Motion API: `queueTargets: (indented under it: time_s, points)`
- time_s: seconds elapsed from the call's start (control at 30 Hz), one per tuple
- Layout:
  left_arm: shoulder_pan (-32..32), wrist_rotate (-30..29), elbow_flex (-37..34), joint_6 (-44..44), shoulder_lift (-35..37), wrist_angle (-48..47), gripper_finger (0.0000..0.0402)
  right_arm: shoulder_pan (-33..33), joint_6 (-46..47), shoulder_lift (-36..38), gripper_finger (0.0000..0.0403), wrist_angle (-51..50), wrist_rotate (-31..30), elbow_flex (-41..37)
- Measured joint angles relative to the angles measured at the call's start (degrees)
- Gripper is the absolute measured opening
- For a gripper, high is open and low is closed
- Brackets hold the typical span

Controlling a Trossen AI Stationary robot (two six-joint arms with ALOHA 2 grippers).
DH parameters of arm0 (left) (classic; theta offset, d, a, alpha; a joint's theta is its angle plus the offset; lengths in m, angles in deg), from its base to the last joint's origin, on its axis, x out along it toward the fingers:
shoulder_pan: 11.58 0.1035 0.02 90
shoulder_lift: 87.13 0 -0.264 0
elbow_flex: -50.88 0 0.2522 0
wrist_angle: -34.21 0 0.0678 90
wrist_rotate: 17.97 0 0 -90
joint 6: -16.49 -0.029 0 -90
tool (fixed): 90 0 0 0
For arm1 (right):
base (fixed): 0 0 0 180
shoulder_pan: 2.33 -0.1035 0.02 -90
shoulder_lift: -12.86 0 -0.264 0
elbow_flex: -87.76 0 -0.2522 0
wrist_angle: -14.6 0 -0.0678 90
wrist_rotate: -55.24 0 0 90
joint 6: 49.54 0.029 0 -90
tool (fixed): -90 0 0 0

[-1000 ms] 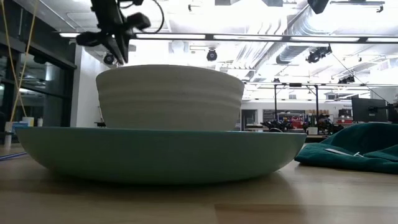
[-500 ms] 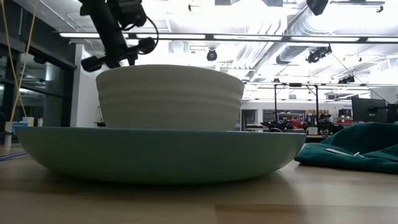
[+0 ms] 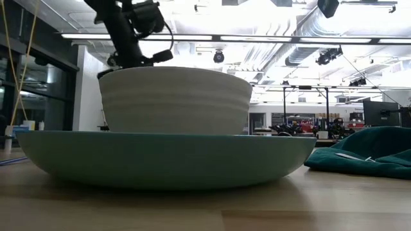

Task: Set table place
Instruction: Place the purple fork inside the white bowl

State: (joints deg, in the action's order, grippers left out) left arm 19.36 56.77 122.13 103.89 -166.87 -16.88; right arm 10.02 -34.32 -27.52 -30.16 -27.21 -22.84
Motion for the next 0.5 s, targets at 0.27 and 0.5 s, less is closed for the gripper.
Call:
queueTargets:
  time_s: [0.27, 0.5]
  points:
    - [-1.7, 5.5, 0.9, 6.3, -7.8, 4.5, 0.0046, 0.1, -2.5, -1.6, 0.0, 0.3, -1.5, 0.0]
    - [-5.3, 0.7, 6.1, 15.1, -10.9, -3.8, 0.0037, 0.1, -3.9, -2.1, 0.0, 0.5, -3.0, 0.0]
